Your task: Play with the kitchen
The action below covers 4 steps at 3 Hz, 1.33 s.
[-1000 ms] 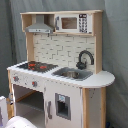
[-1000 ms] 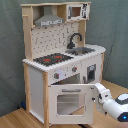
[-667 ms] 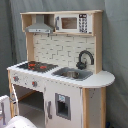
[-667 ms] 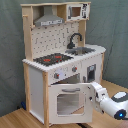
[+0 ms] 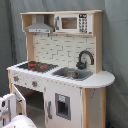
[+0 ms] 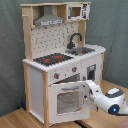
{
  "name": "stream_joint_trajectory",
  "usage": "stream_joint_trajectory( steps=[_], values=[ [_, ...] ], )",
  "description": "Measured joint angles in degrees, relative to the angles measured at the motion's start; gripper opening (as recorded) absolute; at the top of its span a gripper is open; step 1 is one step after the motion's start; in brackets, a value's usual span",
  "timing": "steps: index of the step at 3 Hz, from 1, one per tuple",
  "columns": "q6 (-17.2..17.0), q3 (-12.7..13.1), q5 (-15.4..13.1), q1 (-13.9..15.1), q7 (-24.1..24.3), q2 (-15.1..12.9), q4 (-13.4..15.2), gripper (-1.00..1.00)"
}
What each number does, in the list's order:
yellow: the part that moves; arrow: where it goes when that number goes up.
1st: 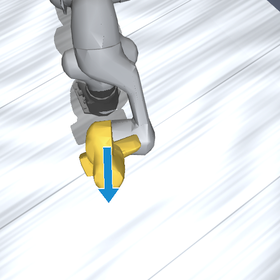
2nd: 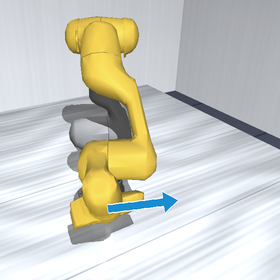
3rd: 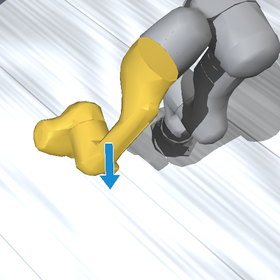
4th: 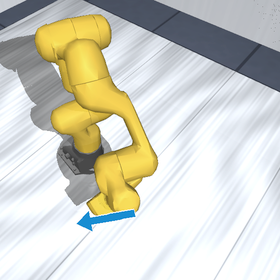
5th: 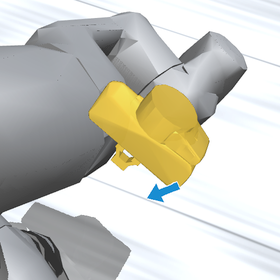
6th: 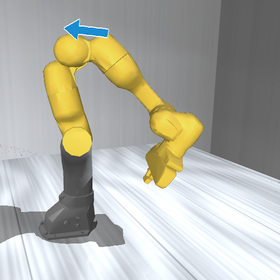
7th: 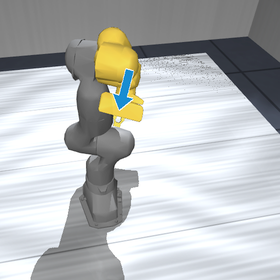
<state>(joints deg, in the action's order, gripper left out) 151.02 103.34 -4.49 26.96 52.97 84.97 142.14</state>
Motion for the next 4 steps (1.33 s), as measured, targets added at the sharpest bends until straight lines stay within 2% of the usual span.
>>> stream_joint_trajectory(
  steps=[1, 2, 4],
  values=[
    [3.6, -0.9, 0.0, 4.6, -0.1, 0.0, -1.1, 1.0],
    [6.0, -1.3, 0.0, 9.6, -0.1, 0.0, -3.8, 1.0],
    [8.0, -1.7, 0.0, 19.4, -0.1, 0.0, -9.6, 1.0]
  ],
)
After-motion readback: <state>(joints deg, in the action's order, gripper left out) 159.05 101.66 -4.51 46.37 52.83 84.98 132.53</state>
